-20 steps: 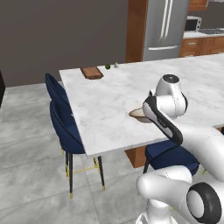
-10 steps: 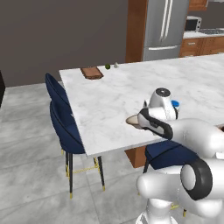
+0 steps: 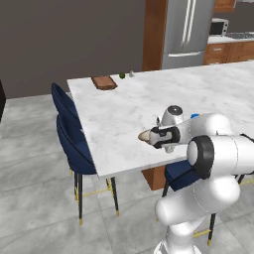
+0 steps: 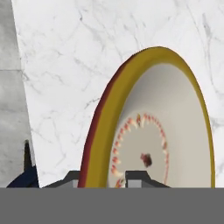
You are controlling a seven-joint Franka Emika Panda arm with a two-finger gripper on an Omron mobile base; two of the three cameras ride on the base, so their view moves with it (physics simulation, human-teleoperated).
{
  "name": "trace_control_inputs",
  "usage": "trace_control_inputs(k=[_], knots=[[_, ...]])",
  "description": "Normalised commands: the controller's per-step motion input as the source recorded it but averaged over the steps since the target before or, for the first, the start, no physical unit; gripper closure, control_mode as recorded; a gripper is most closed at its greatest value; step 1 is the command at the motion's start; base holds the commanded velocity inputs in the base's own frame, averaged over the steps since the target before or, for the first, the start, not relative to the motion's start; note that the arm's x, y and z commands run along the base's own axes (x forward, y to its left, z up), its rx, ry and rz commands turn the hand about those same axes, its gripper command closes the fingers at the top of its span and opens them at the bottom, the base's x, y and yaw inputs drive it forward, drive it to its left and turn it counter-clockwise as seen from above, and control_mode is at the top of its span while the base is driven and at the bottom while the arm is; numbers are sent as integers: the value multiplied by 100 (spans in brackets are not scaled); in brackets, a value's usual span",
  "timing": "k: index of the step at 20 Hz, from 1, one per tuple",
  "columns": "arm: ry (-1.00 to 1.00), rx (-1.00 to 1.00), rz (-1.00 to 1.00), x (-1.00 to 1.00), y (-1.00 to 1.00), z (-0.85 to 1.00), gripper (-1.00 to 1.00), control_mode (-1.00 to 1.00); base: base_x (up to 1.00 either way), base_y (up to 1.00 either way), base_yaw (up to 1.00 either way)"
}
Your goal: Open the cabinet. Place the bowl and condiment on the counter. Then place the lime and garlic on the cutting board.
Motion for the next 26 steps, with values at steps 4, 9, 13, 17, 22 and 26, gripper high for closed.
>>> trace_control_inputs(k=[4, 9, 13, 17, 22, 26], knots=[[0, 0, 0, 33, -13, -26, 100, -100, 0, 0, 0], [0, 0, 0, 6, -16, -11, 100, -100, 0, 0, 0], [0, 0, 0, 25, -5, -20, 100, -100, 0, 0, 0], [0, 0, 0, 37, 0, -24, 100, -100, 0, 0, 0], [0, 0, 1, 7, -4, -10, 100, -100, 0, 0, 0], [0, 0, 1, 0, -3, 1, -100, -100, 0, 0, 0]])
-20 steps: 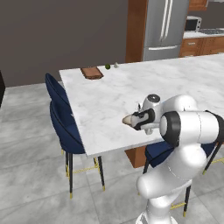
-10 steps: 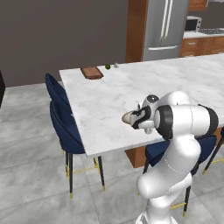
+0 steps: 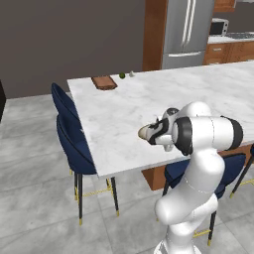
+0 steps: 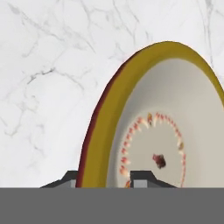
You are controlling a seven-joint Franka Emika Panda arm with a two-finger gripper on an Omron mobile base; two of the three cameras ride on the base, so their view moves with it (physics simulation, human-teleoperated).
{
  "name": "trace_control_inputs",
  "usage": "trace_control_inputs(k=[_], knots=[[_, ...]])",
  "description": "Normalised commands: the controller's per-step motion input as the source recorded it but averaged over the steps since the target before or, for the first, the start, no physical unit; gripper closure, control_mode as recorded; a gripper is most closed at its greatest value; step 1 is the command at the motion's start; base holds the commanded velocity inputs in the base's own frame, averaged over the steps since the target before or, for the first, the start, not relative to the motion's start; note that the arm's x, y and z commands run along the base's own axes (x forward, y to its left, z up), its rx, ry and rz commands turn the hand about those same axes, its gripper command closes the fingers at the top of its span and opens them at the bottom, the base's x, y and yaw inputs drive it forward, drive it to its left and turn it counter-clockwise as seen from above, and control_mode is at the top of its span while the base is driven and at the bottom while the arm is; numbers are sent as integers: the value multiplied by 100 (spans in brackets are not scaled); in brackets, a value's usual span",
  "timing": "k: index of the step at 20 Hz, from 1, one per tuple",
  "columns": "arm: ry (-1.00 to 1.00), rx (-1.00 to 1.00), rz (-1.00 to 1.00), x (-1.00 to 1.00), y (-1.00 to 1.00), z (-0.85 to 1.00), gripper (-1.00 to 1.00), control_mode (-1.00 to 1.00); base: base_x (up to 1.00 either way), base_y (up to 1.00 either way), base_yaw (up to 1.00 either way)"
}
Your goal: Open the cabinet. Place the bowl and condiment on the counter. Then place the lime and garlic on the cutting board.
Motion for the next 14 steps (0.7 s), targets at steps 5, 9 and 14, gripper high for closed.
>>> trace_control_inputs(k=[5, 9, 14], knots=[[-1, 0, 0, 0, -1, 46, -100, -100, 0, 0, 0], [-1, 0, 3, -32, 0, 98, -100, -100, 0, 0, 0], [0, 0, 4, -56, 14, 93, -100, -100, 0, 0, 0]])
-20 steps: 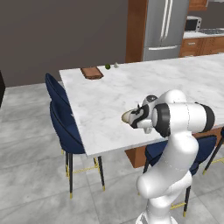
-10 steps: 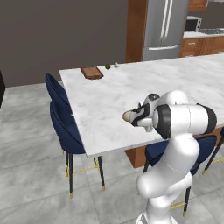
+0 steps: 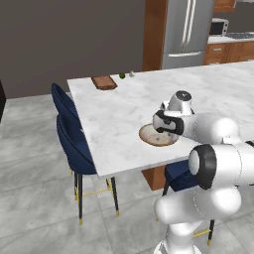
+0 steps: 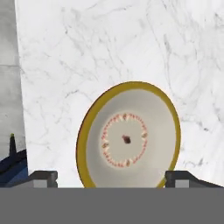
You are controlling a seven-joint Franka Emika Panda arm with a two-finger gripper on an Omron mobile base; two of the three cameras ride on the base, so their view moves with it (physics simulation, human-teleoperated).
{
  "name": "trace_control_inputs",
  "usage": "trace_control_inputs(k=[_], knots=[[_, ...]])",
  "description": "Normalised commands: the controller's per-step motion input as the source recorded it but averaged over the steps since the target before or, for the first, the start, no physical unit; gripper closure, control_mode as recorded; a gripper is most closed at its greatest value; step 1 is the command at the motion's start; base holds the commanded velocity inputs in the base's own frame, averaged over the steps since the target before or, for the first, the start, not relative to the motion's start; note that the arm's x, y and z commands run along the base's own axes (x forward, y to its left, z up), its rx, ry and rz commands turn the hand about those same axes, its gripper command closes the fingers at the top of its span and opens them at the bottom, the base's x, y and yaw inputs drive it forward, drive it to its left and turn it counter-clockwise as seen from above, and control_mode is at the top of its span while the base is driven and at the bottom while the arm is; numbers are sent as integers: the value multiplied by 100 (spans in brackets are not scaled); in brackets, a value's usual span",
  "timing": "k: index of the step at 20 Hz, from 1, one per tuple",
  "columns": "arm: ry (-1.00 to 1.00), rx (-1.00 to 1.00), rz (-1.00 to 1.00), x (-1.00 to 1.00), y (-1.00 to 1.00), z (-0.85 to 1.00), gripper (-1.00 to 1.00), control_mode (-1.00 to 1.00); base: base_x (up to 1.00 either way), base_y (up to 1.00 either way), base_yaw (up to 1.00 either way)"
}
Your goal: Open the cabinet. Place the bowl and condiment on the counter. Then place the lime and garlic on the cutting board.
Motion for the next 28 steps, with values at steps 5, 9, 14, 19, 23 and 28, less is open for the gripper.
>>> trace_control_inputs(k=[5, 9, 14, 19, 23, 28], knots=[[0, 0, 7, -59, 44, 96, -100, -100, 0, 0, 0], [-12, 0, 8, -62, 34, 82, -100, -100, 0, 0, 0], [-26, 0, 3, -43, 8, 33, -100, -100, 0, 0, 0], [-7, 0, 0, -18, 0, 2, -100, -100, 0, 0, 0], [0, 0, 0, -8, 0, 0, -100, 100, -6, 0, 0], [0, 0, 0, 0, 0, 0, -100, 100, -59, 70, 4]])
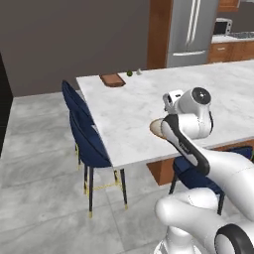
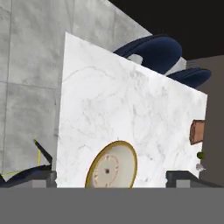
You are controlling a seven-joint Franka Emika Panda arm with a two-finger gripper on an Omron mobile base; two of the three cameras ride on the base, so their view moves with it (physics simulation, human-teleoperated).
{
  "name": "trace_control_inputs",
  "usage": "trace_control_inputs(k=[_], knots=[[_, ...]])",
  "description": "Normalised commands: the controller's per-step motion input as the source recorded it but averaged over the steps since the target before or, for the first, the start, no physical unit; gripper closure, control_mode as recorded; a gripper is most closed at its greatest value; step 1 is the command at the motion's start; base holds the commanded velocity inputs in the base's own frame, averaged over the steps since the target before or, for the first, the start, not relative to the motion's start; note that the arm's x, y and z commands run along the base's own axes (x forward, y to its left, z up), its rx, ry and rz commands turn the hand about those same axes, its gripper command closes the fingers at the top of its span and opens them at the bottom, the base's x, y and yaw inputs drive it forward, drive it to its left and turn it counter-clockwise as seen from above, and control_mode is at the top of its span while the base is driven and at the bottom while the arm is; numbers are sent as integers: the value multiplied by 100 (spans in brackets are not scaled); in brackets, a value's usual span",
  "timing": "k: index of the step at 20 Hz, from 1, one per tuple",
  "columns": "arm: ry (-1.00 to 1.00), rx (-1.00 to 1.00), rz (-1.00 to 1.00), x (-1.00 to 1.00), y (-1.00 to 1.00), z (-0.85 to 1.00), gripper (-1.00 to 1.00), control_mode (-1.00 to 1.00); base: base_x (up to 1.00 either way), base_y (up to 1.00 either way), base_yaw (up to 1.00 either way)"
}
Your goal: Open the cabinet. Place the bowl and condiment on the counter. Then place the lime and garlic on the cutting board.
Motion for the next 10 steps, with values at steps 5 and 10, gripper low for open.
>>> trace_control_inputs(k=[5, 10], knots=[[0, 0, 0, 0, 0, 0, -100, 100, -73, 100, 3], [0, 0, 0, 0, 0, 0, -100, 100, -5, 100, 0]])
